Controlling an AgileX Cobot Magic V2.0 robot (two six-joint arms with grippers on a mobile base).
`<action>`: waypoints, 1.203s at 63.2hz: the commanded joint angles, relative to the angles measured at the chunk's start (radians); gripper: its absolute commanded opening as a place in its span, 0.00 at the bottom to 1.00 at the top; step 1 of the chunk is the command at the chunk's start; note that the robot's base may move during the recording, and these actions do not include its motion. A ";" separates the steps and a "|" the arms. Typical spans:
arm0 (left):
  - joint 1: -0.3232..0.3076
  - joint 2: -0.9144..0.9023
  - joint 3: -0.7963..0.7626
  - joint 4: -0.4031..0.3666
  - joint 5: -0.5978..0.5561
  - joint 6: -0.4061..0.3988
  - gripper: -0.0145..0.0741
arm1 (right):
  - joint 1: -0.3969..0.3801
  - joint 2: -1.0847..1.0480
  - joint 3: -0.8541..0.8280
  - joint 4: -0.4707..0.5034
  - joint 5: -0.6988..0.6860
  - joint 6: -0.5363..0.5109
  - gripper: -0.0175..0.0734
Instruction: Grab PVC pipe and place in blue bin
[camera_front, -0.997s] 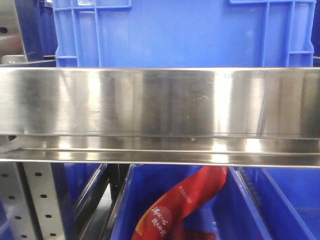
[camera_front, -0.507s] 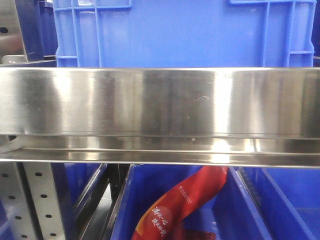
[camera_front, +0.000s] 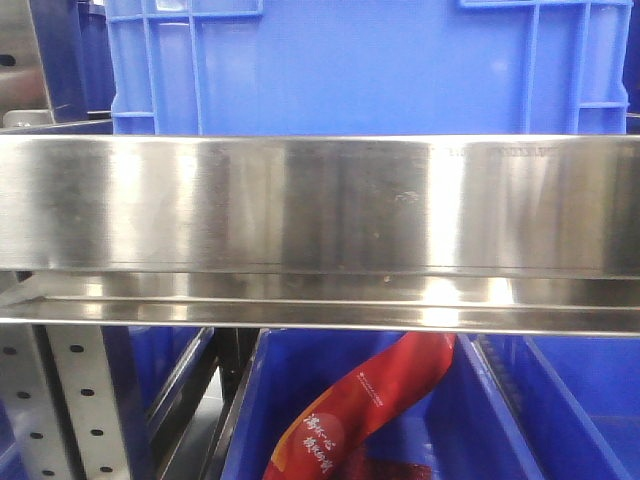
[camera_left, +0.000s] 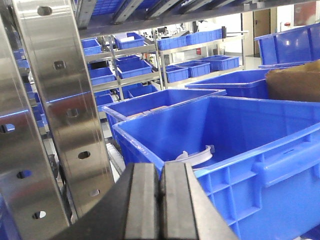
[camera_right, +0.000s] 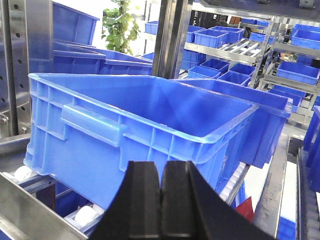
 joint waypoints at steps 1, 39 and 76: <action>0.004 -0.006 0.002 -0.001 -0.017 -0.010 0.04 | -0.001 -0.005 0.003 -0.008 -0.009 0.002 0.01; 0.004 -0.006 0.002 -0.001 -0.017 -0.010 0.04 | -0.001 -0.005 0.003 -0.008 -0.013 0.002 0.01; 0.111 -0.045 0.002 -0.001 -0.016 -0.010 0.04 | -0.001 -0.005 0.003 -0.008 -0.013 0.002 0.01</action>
